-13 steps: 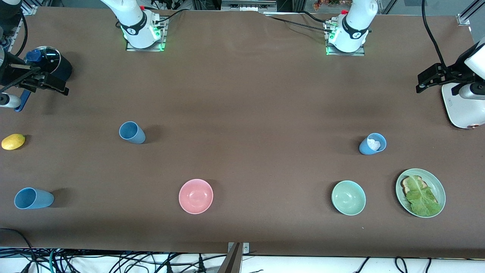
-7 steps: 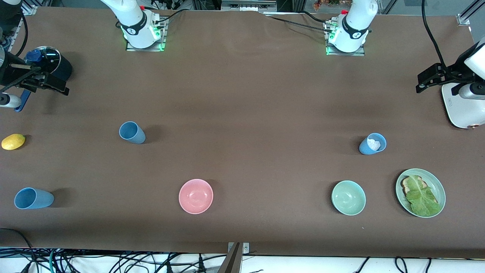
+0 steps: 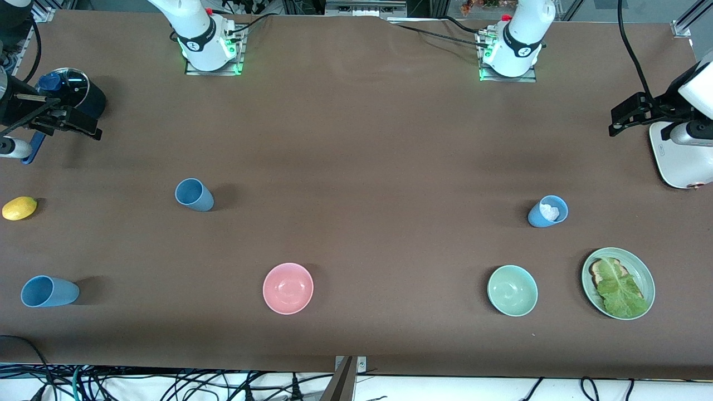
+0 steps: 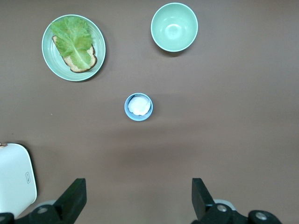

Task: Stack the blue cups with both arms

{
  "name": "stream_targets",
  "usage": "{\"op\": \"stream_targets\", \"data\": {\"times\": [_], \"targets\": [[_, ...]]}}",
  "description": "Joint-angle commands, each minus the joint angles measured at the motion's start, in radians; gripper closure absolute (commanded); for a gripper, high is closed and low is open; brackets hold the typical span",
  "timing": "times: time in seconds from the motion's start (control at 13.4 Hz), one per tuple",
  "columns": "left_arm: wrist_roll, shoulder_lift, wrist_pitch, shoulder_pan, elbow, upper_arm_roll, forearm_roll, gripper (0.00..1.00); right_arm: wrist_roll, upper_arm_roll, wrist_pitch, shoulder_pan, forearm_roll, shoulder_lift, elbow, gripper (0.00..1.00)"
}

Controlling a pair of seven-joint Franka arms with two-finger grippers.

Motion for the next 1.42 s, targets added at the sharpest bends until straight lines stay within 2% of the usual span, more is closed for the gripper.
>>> {"op": "stream_targets", "data": {"times": [0.0, 0.45, 0.82, 1.19, 1.34], "targets": [[0.012, 0.012, -0.007, -0.001, 0.025, 0.000, 0.004, 0.01, -0.010, 0.002, -0.003, 0.002, -0.001, -0.012, -0.006, 0.00], [0.016, 0.031, -0.004, -0.006, 0.026, 0.000, 0.003, 0.01, -0.010, 0.002, -0.005, 0.002, -0.001, -0.012, -0.006, 0.00], [0.017, 0.091, 0.090, -0.008, 0.017, 0.000, 0.004, 0.01, -0.010, 0.002, -0.006, 0.002, -0.001, -0.012, -0.006, 0.00], [0.022, 0.193, 0.202, 0.000, 0.011, 0.001, 0.006, 0.01, -0.010, 0.008, -0.006, 0.002, -0.001, -0.012, -0.006, 0.00], [0.022, 0.218, 0.266, 0.008, -0.020, 0.003, 0.006, 0.01, -0.010, 0.008, -0.006, 0.002, -0.001, -0.012, -0.006, 0.00]]}}
